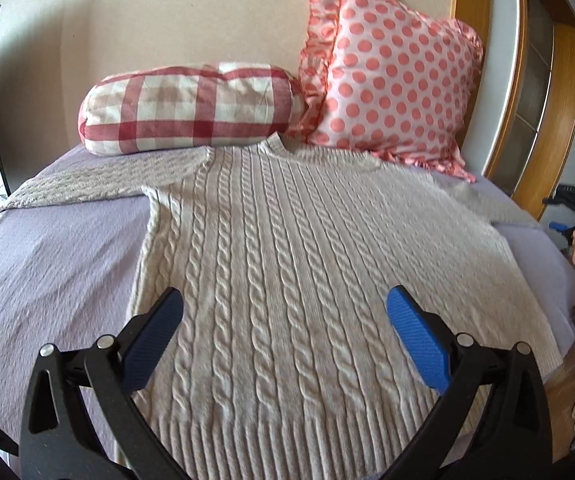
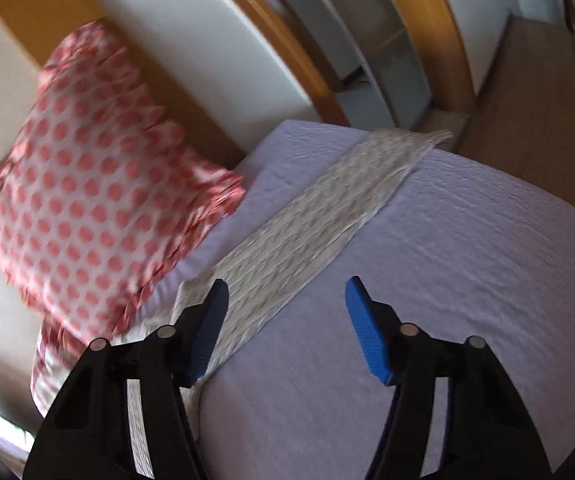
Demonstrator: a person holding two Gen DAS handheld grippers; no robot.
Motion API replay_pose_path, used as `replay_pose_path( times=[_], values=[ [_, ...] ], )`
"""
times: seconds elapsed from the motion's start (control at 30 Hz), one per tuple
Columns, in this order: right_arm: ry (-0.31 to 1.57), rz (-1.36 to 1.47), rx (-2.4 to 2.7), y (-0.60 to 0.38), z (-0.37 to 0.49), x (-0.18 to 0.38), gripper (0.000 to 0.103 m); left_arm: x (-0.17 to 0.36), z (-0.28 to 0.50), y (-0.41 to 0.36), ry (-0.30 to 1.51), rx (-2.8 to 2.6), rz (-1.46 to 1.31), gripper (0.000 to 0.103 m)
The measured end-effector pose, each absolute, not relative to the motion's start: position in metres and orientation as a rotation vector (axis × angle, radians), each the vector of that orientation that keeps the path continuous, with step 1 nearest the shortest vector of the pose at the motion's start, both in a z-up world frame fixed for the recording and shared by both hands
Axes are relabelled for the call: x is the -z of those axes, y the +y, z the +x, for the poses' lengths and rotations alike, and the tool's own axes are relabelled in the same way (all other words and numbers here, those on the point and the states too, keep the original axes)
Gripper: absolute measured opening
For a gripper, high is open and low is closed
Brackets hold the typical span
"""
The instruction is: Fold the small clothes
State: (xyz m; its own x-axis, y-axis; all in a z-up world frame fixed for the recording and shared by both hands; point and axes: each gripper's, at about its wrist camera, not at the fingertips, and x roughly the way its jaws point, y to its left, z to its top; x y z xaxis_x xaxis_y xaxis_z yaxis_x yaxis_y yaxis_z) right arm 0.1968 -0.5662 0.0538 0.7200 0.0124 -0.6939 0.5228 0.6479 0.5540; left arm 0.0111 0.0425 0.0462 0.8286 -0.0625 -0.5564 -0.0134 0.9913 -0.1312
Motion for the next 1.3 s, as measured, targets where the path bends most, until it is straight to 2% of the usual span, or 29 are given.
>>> replay_pose_path(
  times=[0.07, 0.17, 0.23, 0.33, 0.4, 0.43, 0.47, 0.57, 0.67, 0.8, 0.93, 1.03, 1.17, 1.23, 1.3],
  values=[
    [0.712, 0.900, 0.401, -0.598, 0.213, -0.038, 0.046, -0.057, 0.014, 0.054, 0.518, 0.025, -0.165, 0.101],
    [0.698, 0.958, 0.480, -0.626, 0.230, -0.021, 0.041, -0.071, 0.024, 0.071, 0.461, 0.009, -0.187, 0.101],
    [0.708, 0.978, 0.515, -0.639, 0.241, -0.013, 0.041, -0.075, 0.033, 0.079, 0.459, -0.020, -0.196, 0.101],
    [0.682, 0.984, 0.548, -0.645, 0.248, -0.008, 0.035, -0.072, 0.046, 0.090, 0.480, -0.054, -0.213, 0.101],
    [0.666, 0.976, 0.559, -0.646, 0.254, -0.003, 0.027, -0.065, 0.053, 0.095, 0.516, -0.066, -0.225, 0.101],
    [0.670, 0.962, 0.566, -0.647, 0.255, -0.002, 0.014, -0.062, 0.056, 0.098, 0.530, -0.070, -0.236, 0.101],
    [0.667, 0.951, 0.562, -0.648, 0.256, -0.001, 0.009, -0.060, 0.057, 0.101, 0.541, -0.071, -0.246, 0.101],
    [0.619, 0.895, 0.538, -0.638, 0.249, -0.017, 0.008, -0.057, 0.056, 0.112, 0.550, -0.072, -0.280, 0.101],
    [0.537, 0.721, 0.420, -0.591, 0.248, -0.067, 0.008, -0.061, 0.051, 0.130, 0.535, -0.102, -0.306, 0.101],
    [0.458, 0.572, 0.114, -0.483, 0.247, -0.141, 0.008, -0.065, 0.049, 0.158, 0.538, -0.122, -0.337, 0.101],
    [0.447, 0.489, -0.230, -0.355, 0.244, -0.186, 0.008, -0.067, 0.050, 0.185, 0.550, -0.154, -0.361, 0.101],
    [0.500, 0.442, -0.460, -0.256, 0.242, -0.188, 0.008, -0.071, 0.049, 0.206, 0.535, -0.195, -0.389, 0.101],
    [0.811, 0.328, -0.697, -0.135, 0.249, -0.141, 0.011, -0.071, 0.055, 0.247, 0.534, -0.248, -0.484, 0.101],
    [0.888, 0.329, -0.734, -0.121, 0.241, -0.127, 0.011, -0.068, 0.058, 0.273, 0.537, -0.274, -0.543, 0.101],
    [0.833, 0.373, -0.715, -0.140, 0.229, -0.131, 0.018, -0.062, 0.060, 0.300, 0.544, -0.296, -0.613, 0.101]
  ],
)
